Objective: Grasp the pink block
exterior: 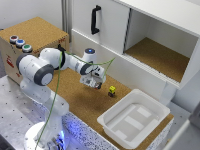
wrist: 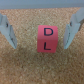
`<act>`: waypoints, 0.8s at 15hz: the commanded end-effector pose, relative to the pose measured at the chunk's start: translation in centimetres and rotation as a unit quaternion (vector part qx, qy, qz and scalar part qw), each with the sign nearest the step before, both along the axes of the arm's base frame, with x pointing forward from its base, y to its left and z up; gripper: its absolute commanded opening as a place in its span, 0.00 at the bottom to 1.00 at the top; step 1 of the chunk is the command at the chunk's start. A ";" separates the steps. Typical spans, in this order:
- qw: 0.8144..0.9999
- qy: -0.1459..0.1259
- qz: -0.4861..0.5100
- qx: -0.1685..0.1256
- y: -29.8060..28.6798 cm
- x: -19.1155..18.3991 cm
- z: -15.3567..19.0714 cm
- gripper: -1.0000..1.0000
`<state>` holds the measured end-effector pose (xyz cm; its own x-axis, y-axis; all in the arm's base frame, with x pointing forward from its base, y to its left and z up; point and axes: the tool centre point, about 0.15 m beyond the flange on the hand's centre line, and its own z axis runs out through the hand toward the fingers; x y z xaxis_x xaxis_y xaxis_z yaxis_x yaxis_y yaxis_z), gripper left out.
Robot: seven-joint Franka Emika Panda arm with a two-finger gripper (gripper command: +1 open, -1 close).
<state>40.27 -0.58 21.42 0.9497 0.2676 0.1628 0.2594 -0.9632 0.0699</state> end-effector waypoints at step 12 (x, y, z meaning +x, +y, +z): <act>0.999 0.028 -0.012 -0.017 -0.9 2.3 -0.9 0.00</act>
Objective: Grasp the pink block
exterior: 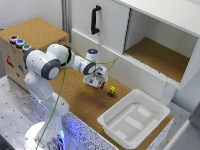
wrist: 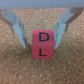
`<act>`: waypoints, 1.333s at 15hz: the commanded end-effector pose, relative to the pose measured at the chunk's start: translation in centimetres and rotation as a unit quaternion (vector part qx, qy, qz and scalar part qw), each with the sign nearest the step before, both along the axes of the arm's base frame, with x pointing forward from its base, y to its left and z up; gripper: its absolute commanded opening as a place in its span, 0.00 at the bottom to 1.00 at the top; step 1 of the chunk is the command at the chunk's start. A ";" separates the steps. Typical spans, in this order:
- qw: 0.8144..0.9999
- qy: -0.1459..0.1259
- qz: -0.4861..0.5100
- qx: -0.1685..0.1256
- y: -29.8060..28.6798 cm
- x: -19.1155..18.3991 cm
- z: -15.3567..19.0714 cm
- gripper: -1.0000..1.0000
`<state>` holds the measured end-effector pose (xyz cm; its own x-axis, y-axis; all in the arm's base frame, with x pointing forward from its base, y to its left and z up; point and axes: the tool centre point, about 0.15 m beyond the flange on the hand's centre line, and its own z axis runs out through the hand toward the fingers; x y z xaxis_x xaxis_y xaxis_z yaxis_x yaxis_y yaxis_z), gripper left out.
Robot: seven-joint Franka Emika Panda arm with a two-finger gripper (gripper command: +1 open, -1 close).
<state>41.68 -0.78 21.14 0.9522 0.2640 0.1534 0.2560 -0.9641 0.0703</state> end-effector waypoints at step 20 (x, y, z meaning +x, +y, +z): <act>0.992 -0.114 0.018 -0.045 3.1 -3.2 19.3 0.00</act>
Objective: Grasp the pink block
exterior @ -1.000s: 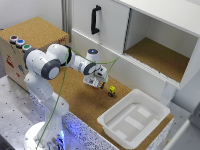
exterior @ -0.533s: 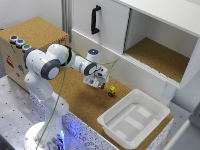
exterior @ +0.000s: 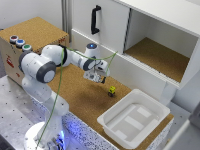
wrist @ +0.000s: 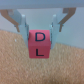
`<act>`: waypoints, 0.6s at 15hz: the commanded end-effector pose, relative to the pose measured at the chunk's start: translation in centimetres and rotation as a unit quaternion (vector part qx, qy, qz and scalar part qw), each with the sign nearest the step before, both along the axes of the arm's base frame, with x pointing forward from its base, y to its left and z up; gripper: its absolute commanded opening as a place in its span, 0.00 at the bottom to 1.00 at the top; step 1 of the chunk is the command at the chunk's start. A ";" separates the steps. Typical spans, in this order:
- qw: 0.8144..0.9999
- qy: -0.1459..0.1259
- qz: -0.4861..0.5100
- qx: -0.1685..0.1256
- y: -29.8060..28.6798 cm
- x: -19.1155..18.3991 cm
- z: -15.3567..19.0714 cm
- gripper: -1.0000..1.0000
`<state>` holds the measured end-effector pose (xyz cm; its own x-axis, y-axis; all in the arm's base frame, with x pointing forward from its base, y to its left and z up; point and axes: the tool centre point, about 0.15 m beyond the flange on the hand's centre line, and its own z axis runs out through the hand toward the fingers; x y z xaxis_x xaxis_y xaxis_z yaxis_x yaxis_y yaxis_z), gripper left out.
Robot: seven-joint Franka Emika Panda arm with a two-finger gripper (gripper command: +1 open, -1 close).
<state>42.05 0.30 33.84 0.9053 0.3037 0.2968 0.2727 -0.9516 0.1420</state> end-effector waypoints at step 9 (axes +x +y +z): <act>0.999 0.029 -0.018 0.020 1.9 -2.2 -1.9 0.00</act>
